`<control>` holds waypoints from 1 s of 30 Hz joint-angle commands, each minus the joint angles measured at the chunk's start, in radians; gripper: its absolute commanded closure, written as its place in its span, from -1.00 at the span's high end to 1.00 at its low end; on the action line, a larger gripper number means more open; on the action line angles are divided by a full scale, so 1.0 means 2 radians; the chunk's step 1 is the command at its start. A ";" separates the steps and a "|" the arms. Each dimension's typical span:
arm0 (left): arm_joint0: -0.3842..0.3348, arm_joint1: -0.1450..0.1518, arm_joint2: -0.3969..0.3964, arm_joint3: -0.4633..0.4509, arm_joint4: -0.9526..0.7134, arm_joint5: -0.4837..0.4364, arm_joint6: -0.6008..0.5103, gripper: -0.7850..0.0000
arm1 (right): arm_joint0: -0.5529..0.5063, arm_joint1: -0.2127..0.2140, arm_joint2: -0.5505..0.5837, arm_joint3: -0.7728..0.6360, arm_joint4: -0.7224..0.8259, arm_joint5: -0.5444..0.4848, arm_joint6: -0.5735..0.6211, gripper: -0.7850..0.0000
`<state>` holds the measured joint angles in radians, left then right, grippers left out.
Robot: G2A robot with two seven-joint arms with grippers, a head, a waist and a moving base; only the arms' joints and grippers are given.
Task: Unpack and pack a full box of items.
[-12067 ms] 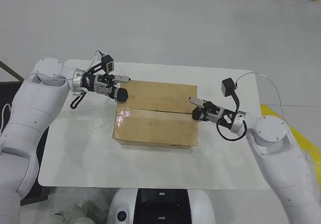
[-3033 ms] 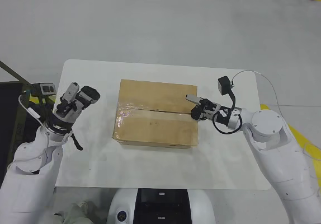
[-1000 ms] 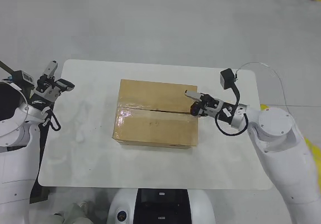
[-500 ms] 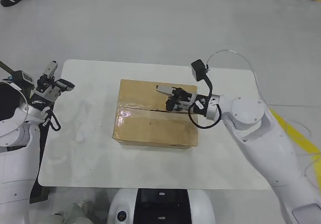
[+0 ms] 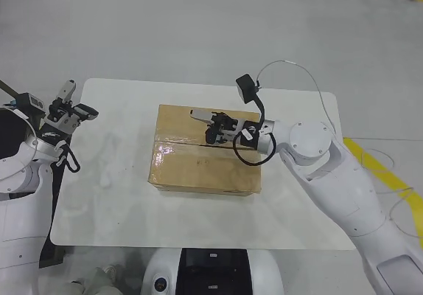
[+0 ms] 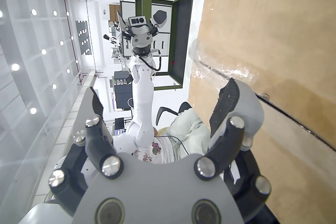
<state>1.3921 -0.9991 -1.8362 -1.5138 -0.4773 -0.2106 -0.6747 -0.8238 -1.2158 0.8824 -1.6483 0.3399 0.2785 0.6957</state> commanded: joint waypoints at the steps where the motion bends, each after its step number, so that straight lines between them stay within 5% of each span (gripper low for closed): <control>1: 0.000 0.000 0.000 0.000 0.000 0.000 0.000 1.00 | 0.000 0.000 0.000 0.000 0.000 0.000 0.000 1.00; 13: 0.000 0.000 0.000 0.000 0.000 0.000 0.000 1.00 | 0.023 -0.014 -0.025 -0.002 0.009 -0.003 -0.024 1.00; 30: 0.000 0.000 0.000 0.000 0.000 0.000 0.000 1.00 | 0.173 -0.111 -0.171 0.150 0.071 -0.026 -0.066 1.00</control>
<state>1.3922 -0.9991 -1.8362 -1.5138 -0.4773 -0.2106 -0.6747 -0.4890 -1.4251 0.5560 -1.3647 0.4780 0.2226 0.5652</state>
